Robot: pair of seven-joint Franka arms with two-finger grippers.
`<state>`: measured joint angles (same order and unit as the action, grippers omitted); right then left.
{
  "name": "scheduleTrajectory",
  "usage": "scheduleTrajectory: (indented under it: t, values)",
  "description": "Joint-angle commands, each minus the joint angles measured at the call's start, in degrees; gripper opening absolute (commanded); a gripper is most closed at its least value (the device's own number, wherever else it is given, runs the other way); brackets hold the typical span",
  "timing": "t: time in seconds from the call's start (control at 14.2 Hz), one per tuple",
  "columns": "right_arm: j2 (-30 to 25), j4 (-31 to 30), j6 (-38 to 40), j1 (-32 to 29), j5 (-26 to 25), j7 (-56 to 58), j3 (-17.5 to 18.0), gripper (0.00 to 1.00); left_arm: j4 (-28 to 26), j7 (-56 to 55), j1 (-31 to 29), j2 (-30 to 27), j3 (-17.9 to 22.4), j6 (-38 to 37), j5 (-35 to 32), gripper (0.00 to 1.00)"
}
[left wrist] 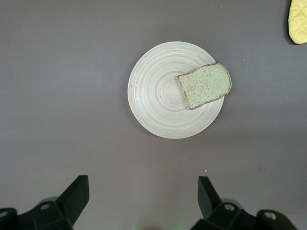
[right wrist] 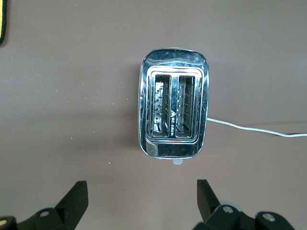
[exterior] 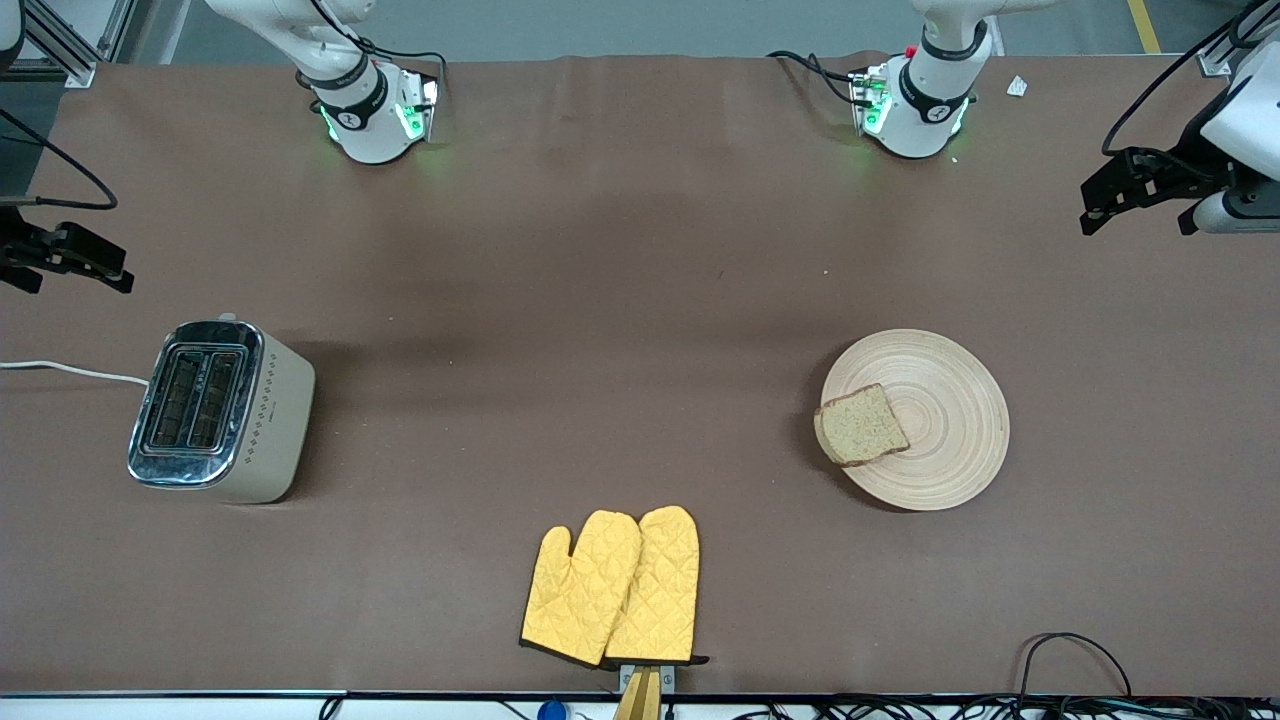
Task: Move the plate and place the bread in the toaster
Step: 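Reach the left gripper toward the wooden plate's rim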
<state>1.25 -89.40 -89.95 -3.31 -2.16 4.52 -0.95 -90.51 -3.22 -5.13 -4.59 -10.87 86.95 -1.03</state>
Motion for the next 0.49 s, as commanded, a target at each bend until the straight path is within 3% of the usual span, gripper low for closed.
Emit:
scheduleTrajectory:
  t: [0.0,0.14,0.35,0.42]
  values:
    - [-0.28,-0.25,0.3,-0.03,0.14,0.14,0.16,1.0,1.83,0.14,-0.06,0.99,0.05,-1.52,0.67,1.0]
    - [-0.28,-0.25,0.3,-0.03,0.14,0.14,0.16,1.0,2.96,0.4,-0.32,3.17,0.49,-1.43,1.28,1.0]
    - [-0.1,-0.34,0.3,-0.11,0.14,0.14,0.16,1.0,5.78,1.02,-3.65,11.33,0.85,-1.08,4.27,1.0]
    - [0.24,-0.25,0.21,-0.11,0.14,0.14,0.16,1.0,6.31,1.98,-6.45,14.67,0.85,-0.73,8.11,1.0]
